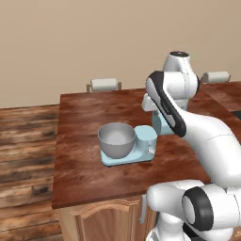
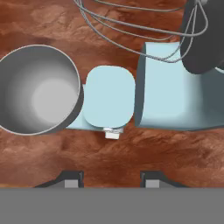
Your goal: Close the stand mixer head.
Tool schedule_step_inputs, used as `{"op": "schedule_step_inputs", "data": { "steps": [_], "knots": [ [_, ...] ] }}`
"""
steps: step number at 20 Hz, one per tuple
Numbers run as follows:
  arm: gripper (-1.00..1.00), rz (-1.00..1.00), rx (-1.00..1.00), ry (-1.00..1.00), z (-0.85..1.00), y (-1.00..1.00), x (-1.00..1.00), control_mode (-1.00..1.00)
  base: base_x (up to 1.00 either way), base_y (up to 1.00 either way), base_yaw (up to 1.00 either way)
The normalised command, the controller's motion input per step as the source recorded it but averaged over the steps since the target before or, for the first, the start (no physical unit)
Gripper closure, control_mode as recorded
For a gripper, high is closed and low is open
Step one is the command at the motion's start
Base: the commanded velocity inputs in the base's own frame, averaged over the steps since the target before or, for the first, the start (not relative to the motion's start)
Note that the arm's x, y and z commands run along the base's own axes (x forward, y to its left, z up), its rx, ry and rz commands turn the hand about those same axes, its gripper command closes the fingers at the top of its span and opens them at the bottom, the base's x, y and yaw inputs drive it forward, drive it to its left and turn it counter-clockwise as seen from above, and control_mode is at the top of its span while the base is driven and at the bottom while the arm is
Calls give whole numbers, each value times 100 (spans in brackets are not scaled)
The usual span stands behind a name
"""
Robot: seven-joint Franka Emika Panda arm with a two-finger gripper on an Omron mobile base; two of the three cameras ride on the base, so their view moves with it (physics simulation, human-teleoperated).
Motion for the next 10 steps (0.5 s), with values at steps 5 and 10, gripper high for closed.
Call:
{"op": "schedule_step_inputs", "data": {
  "steps": [5,10],
  "knots": [
    [-100,0,2,0,-14,-28,-17,-100,0,0,0],
    [-100,11,7,0,-21,-91,-15,-100,0,0,0]
  ]
}}
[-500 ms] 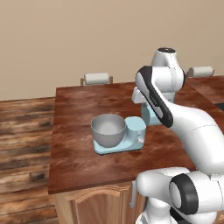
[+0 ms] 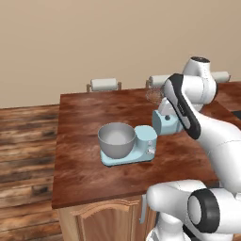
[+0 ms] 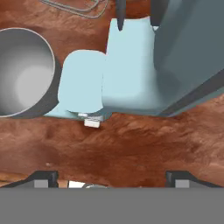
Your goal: Close the stand mixer head.
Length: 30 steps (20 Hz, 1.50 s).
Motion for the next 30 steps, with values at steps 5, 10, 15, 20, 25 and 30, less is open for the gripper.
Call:
{"op": "schedule_step_inputs", "data": {
  "steps": [5,10,15,20,25,30],
  "knots": [
    [-100,16,15,-3,-2,-100,-24,-100,0,0,0],
    [-100,29,8,-13,20,-76,0,-100,0,0,0],
    [-100,35,0,-20,27,-27,0,-100,0,0,0],
    [-100,21,3,-27,6,0,0,-100,0,0,0],
    [-100,20,10,-26,1,5,22,-100,0,0,0],
    [-100,16,0,-14,5,30,59,-100,0,0,0]
  ]
}}
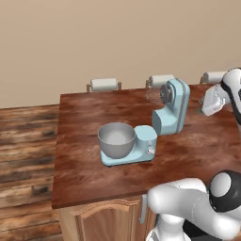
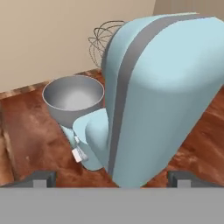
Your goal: Close the stand mixer head.
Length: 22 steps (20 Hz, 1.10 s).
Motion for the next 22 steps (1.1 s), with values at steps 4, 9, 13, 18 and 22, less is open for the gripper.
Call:
{"op": "schedule_step_inputs", "data": {
  "steps": [4,9,13,18,22],
  "knots": [
    [-100,11,0,-1,2,26,73,-100,0,0,0],
    [-100,14,0,0,7,29,55,-100,0,0,0],
    [-100,21,0,0,0,57,49,-100,0,0,0],
    [-100,39,0,3,-20,98,54,-100,0,0,0],
    [-100,47,0,1,-57,100,41,-100,0,0,0]
  ]
}}
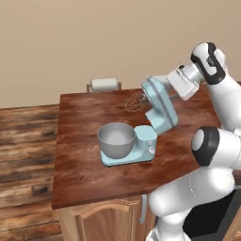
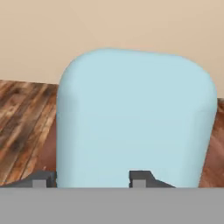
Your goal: Close the stand mixer head.
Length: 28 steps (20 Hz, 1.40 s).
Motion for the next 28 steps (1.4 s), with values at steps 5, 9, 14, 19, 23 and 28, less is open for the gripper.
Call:
{"op": "schedule_step_inputs", "data": {
  "steps": [5,9,14,19,23,28],
  "knots": [
    [-100,40,-5,-4,-91,100,13,-100,0,0,0],
    [-100,32,-13,-16,-100,100,0,-100,0,0,0],
    [-100,26,-22,-29,-61,100,-2,-100,0,0,0],
    [-100,6,-45,-55,19,93,-56,-100,0,0,0],
    [-100,-2,-23,-45,22,24,-73,-100,0,0,0],
    [-100,-2,-9,-24,1,1,-60,-100,0,0,0]
  ]
}}
